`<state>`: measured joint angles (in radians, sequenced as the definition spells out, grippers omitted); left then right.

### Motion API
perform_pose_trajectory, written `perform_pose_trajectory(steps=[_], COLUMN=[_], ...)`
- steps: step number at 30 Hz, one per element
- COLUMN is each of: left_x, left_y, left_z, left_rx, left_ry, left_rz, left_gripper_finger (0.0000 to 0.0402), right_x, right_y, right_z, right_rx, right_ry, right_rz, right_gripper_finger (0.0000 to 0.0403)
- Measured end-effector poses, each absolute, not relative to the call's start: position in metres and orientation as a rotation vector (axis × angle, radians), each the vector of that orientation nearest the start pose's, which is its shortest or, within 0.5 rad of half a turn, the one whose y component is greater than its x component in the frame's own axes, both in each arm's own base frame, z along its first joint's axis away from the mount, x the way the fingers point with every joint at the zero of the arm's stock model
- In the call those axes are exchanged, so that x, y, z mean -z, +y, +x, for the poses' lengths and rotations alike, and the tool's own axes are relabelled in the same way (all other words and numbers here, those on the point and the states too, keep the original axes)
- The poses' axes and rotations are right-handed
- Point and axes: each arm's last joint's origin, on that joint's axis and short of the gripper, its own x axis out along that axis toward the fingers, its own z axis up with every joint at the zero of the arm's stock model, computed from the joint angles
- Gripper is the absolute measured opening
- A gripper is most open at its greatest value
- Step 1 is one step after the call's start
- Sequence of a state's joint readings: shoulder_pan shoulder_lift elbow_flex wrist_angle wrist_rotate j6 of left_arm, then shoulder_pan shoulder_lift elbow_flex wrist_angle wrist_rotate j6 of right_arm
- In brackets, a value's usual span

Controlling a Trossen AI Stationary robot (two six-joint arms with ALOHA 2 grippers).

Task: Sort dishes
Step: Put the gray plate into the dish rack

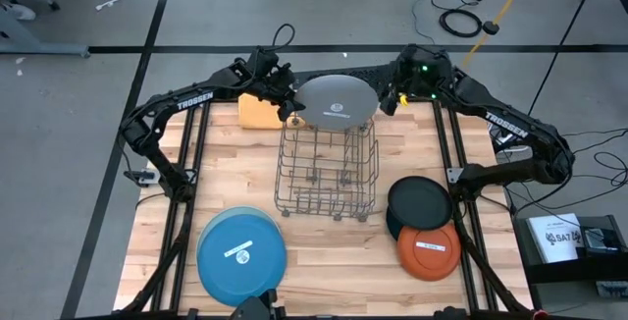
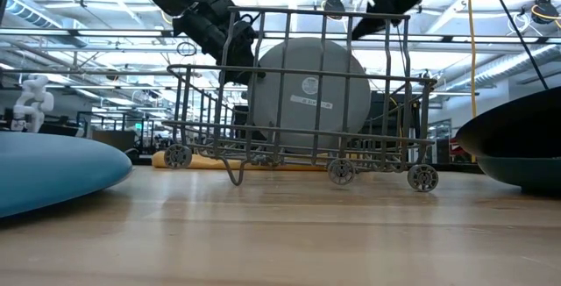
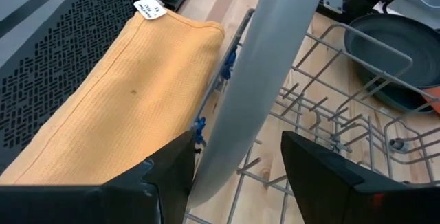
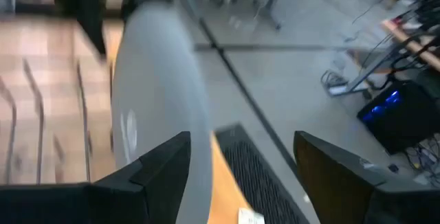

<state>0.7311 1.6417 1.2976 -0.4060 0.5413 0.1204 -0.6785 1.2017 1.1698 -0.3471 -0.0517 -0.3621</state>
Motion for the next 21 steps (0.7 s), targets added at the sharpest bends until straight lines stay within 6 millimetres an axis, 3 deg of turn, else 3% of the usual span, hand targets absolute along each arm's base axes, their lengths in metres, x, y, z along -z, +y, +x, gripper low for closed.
perform_pose_trajectory(steps=[3, 6, 13, 21], left_x=[-0.278, -0.280, -0.301, -0.304], left_y=[0.227, 0.226, 0.217, 0.214], left_z=[0.276, 0.275, 0.267, 0.263], left_rx=[-0.135, -0.116, -0.089, -0.122], left_ry=[0.609, 0.604, 0.546, 0.567], left_rz=[-0.328, -0.319, -0.282, -0.277], left_gripper_finger=[0.0214, 0.0214, 0.0214, 0.0214], right_x=[-0.373, -0.370, -0.359, -0.351], right_y=[-0.163, -0.164, -0.169, -0.170], right_z=[0.206, 0.213, 0.235, 0.257], right_rx=[0.554, 0.534, 0.511, 0.519], right_ry=[0.378, 0.373, 0.349, 0.322], right_rz=[-0.154, -0.148, -0.143, -0.163], right_gripper_finger=[0.0249, 0.0215, 0.0019, 0.0002])
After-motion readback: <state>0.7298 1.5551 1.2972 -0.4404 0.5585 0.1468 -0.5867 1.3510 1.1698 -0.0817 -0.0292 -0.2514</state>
